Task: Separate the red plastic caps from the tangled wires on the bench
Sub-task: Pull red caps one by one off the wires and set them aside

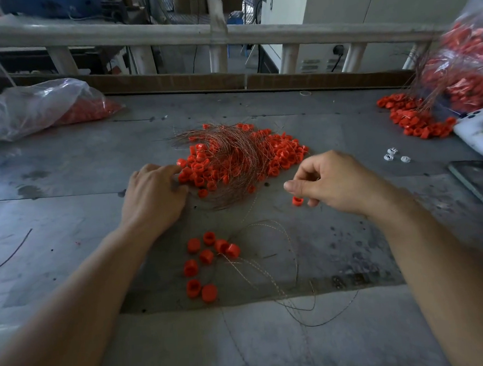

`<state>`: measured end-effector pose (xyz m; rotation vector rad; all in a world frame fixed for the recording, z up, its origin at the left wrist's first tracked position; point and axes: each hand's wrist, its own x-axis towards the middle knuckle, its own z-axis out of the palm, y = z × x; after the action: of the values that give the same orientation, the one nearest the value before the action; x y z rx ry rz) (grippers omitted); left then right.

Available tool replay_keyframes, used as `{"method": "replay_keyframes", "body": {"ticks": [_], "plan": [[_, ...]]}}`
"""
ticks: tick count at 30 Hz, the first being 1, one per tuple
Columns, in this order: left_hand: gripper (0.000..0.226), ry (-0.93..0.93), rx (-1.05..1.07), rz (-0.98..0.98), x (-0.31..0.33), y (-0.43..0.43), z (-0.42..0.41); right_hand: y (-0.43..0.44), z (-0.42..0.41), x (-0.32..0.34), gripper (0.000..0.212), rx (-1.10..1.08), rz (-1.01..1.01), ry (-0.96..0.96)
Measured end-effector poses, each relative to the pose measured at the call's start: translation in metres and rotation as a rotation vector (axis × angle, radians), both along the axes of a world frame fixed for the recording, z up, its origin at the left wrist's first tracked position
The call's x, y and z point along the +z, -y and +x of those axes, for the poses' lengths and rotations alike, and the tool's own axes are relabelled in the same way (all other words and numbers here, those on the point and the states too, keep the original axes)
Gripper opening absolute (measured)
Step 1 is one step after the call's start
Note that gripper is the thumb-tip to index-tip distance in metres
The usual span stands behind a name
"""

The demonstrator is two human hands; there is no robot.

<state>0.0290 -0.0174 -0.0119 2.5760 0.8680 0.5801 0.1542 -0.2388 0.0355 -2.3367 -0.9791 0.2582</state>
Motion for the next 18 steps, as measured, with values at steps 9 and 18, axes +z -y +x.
{"method": "replay_keyframes", "body": {"ticks": [9, 18], "plan": [[0.014, 0.024, -0.009, 0.012, 0.001, 0.002, 0.002, 0.000, 0.000, 0.000, 0.023, -0.018, -0.013, -0.002], [0.015, 0.089, -0.103, -0.001, 0.006, 0.009, -0.006, -0.011, 0.000, -0.012, 0.014, -0.046, 0.043, 0.134]]}}
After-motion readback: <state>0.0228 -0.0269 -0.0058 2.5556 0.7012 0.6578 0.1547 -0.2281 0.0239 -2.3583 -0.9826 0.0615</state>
